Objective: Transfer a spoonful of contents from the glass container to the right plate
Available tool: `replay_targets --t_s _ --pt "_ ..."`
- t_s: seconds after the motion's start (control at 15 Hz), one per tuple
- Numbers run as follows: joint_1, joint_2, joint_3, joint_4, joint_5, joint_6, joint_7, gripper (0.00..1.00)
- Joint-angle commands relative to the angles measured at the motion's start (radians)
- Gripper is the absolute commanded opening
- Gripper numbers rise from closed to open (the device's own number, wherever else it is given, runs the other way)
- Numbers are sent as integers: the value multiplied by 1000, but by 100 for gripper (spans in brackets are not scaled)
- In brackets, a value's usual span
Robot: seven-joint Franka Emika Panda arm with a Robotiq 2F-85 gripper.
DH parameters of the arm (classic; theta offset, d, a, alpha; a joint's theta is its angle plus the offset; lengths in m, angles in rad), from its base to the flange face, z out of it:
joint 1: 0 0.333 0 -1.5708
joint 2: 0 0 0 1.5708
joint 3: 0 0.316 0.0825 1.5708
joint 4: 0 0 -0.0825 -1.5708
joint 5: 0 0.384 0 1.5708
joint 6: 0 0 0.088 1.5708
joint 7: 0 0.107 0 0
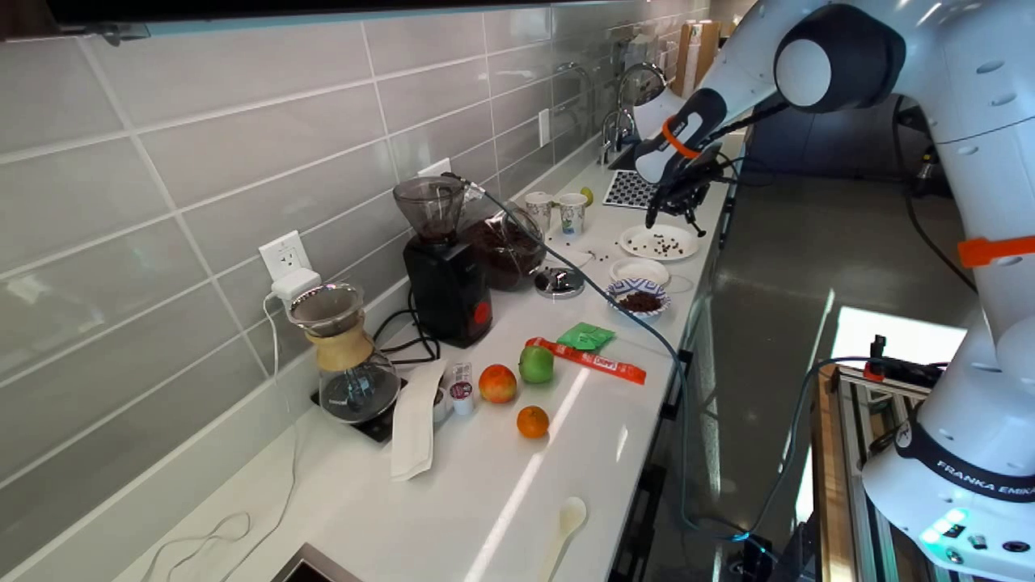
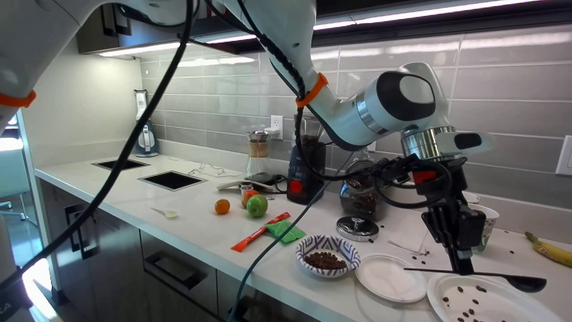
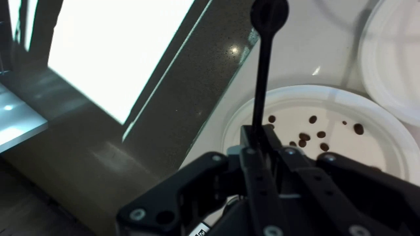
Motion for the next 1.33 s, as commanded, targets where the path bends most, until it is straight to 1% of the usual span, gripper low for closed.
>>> replay_targets --t_s 0.0,0.53,0.73,1.07,1.27 --pt "41 38 -34 35 -114 -60 9 2" --pt "74 79 -41 69 -308 -111 0 2" --pt "79 86 -32 79 -380 -123 -2 2" --pt "80 86 -19 78 -499 -115 -3 2" --pt "80 82 -14 76 -589 -107 4 2"
